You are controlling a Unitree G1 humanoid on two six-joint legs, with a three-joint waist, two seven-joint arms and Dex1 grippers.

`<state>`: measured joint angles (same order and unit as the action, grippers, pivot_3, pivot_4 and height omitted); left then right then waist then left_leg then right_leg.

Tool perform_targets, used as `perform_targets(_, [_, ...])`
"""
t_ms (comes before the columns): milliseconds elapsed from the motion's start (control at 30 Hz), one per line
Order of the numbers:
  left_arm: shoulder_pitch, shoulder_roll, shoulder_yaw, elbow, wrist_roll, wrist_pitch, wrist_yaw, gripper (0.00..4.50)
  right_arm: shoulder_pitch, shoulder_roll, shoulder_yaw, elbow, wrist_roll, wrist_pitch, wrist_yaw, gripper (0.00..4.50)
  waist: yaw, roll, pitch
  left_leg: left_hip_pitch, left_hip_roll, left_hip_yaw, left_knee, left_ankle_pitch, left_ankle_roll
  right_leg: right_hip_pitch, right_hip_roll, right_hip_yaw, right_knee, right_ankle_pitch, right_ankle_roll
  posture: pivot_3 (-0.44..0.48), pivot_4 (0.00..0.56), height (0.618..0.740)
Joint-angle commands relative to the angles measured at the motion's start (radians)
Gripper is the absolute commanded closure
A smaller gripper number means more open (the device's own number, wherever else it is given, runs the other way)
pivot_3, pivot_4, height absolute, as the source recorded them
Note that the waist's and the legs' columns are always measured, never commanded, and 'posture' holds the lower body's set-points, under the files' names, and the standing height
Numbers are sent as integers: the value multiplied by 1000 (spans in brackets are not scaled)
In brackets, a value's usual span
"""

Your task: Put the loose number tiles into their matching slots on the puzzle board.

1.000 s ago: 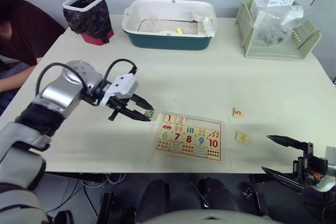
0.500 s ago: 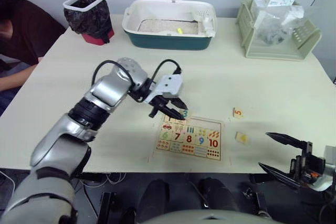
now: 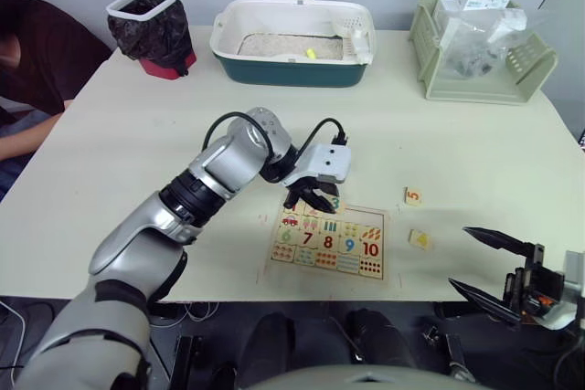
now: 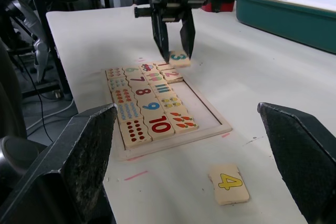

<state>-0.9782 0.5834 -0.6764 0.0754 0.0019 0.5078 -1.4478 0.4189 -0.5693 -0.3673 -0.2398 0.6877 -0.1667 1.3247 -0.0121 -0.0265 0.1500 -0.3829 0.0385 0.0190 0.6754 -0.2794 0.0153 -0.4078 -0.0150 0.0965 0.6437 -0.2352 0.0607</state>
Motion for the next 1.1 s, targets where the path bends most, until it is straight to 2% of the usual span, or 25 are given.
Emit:
perform_targets(33, [0,-10,-23,-78,42,53,8,3558,2,2,-20,-18,6,-22,-3,0,0,0,0,0,0,0,0,0,0,0,0,0,0,0,0,0,150,740])
perform_targets(400, [-25,-58,-27,-23,85,104,17,3558,11,-3,-28,-16,7,-26,-6,0,1,0,0,0,0,0,0,0,0,0,0,0,0,0,0,0,150,740])
perform_targets(1100, [-14,-74,-45,20,141,79,6,3558,31,-1,-25,-32,5,-28,-18,0,0,0,0,0,0,0,0,0,0,0,0,0,0,2,-4,0,150,740])
